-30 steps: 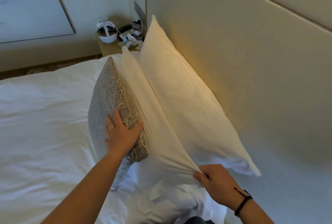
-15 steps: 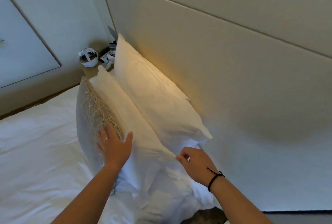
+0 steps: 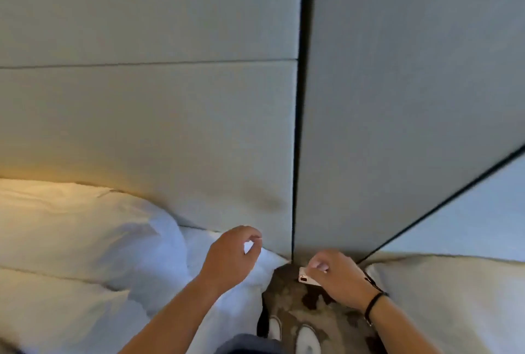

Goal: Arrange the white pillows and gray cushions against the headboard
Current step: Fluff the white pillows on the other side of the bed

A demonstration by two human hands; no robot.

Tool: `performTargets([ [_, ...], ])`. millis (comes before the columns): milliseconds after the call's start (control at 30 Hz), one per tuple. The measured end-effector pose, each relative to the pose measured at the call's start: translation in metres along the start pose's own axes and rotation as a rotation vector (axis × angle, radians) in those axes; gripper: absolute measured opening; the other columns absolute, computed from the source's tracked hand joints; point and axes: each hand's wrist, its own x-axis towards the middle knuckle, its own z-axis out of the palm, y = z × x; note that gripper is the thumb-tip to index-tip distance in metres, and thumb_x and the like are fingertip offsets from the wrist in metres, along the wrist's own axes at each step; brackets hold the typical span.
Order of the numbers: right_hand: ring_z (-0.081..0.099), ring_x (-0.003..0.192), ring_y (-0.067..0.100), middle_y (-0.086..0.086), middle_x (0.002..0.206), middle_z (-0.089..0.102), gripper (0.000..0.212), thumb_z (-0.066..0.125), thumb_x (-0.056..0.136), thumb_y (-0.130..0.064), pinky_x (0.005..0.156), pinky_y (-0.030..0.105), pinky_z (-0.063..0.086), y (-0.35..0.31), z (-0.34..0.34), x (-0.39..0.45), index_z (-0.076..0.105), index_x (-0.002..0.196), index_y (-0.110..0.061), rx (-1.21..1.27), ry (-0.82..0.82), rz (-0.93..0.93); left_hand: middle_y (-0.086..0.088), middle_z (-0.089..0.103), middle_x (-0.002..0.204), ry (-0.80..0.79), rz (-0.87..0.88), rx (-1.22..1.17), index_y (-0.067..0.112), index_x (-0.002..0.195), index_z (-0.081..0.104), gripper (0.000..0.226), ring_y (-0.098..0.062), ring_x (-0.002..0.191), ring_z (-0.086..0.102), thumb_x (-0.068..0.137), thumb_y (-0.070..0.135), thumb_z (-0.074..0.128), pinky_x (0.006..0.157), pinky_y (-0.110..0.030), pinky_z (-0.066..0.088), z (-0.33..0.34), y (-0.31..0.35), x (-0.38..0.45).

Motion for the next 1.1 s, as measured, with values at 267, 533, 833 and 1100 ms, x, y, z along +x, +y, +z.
performTargets([
  [267,0.063,0.067,0.003,-0.011,0.07,0.067,0.019,0.063,0.088,-0.046,0.059,0.023,0.045,0.121,-0.021,-0.154,0.064,0.073,-0.034,0.364,0.577,0.513,0.016,0.065,0.071,-0.573,0.506,0.18,0.035,0.078,0.061,0.02,-0.003,0.069,0.06,0.089,0.047,0.049,0.061,-0.025,0.051,0.113,0.109,0.054],
  [533,0.069,0.069,0.015,-0.001,0.077,0.073,0.017,0.066,0.088,-0.04,0.073,0.042,0.059,0.17,0.083,-0.306,0.068,0.08,-0.025,0.727,0.939,0.975,0.017,0.064,0.066,-0.827,0.796,0.176,0.038,0.071,0.061,0.024,-0.001,0.065,0.059,0.089,0.051,0.052,0.059,-0.028,0.051,0.22,0.198,-0.007],
  [833,0.065,0.072,0.013,-0.003,0.077,0.067,0.014,0.067,0.088,-0.038,0.066,0.029,0.052,0.19,0.159,-0.41,0.065,0.081,-0.027,0.825,1.178,1.094,0.015,0.066,0.069,-1.03,1.024,0.23,0.035,0.074,0.063,0.024,0.0,0.068,0.06,0.094,0.044,0.053,0.057,-0.021,0.046,0.279,0.261,-0.139],
  [1100,0.063,0.072,0.017,0.0,0.079,0.066,0.017,0.066,0.089,-0.039,0.062,0.029,0.051,0.274,0.194,-0.512,0.065,0.086,-0.022,0.965,1.216,1.015,0.013,0.067,0.074,-1.006,1.021,0.215,0.029,0.076,0.066,0.022,-0.002,0.071,0.061,0.094,0.04,0.057,0.065,-0.027,0.051,0.326,0.307,-0.285],
])
